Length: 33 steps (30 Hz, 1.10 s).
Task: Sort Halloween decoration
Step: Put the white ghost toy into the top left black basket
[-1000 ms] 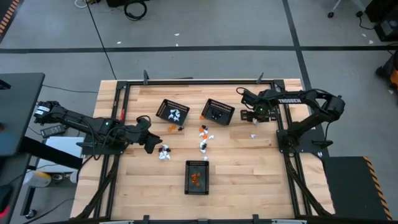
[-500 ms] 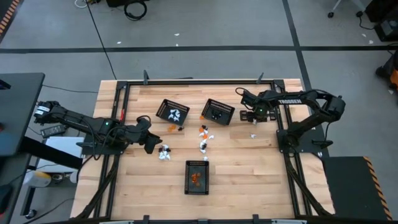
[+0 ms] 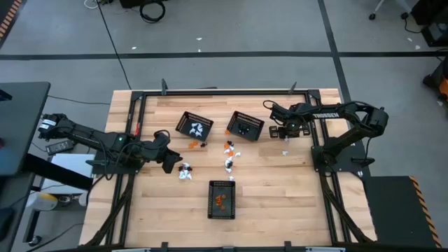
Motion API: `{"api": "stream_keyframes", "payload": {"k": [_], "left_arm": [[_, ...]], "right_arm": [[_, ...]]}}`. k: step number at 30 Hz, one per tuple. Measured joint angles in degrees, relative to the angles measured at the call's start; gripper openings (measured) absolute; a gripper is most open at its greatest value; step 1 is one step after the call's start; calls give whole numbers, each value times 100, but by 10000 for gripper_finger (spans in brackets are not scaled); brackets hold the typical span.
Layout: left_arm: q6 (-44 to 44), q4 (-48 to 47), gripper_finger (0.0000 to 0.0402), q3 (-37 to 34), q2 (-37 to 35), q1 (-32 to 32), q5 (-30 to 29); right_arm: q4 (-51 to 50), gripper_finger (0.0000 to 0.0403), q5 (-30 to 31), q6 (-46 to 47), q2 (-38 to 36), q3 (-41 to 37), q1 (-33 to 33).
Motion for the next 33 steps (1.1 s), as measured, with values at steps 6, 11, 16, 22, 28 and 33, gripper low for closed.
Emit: {"api": "stream_keyframes", "payload": {"k": [6, 11, 16, 22, 28, 33], "left_arm": [[2, 1, 142, 0, 0, 0, 0], [2, 1, 142, 0, 0, 0, 0], [2, 1, 142, 0, 0, 0, 0], [2, 2, 142, 0, 0, 0, 0], [2, 2, 142, 0, 0, 0, 0], [0, 1, 142, 0, 0, 0, 0]], "right_arm": [[-60, 127, -245, -20, 0, -1, 11], [-79, 125, -359, -46, 2, -1, 16], [-72, 115, -362, -125, 2, -3, 18], [-65, 81, -384, -244, 2, -3, 22], [-67, 61, -384, -319, 0, -1, 22], [-59, 61, -390, -363, 0, -1, 22]]}}
